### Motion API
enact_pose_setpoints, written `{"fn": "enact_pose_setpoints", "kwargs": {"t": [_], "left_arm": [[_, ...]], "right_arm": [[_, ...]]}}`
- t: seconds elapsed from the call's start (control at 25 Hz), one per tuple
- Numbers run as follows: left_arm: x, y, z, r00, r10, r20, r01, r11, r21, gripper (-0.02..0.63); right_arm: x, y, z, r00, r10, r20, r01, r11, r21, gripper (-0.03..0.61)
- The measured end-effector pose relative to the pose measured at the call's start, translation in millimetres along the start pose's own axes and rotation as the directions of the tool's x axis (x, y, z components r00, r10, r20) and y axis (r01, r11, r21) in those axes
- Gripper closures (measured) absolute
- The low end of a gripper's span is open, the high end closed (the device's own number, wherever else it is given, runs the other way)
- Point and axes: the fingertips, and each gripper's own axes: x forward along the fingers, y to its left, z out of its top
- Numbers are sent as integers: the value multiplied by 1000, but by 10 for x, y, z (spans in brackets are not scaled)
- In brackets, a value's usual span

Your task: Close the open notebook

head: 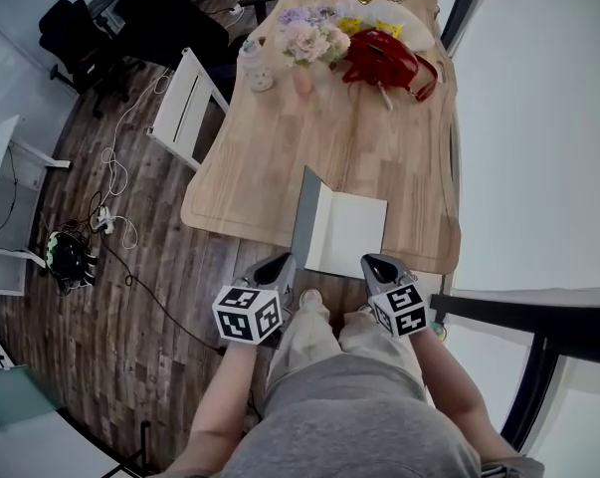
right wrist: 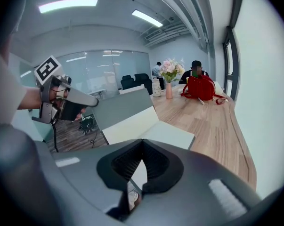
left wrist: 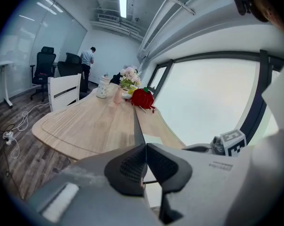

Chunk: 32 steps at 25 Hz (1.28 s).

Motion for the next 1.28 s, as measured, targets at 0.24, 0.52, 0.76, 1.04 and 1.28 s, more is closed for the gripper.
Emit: {"fn": "enact_pose_setpoints", "kwargs": {"t": [0.24,0.52,0.76,1.04,1.28], "left_arm": [[77,-304,-9,999,34,26,-34,999,22,600],[209,-648,-64,998,47,30,-49,997,60,600],[376,-900,-186,998,52,20,-53,996,72,600],[597,-1116,-378,999,50,-8,-49,993,107,598],[806,-1259,-577,996,66,-57,-56,987,150,598]], "right_arm": [[-225,-167,-24,999,30,15,-30,999,-23,575],[-400,-320,-19,997,60,39,-59,998,-28,575],[-497,-438,-85,996,80,38,-79,996,-34,575],[-586,-542,-144,994,97,46,-96,995,-29,575],[-712,-653,-211,993,103,52,-102,995,-22,575]]}}
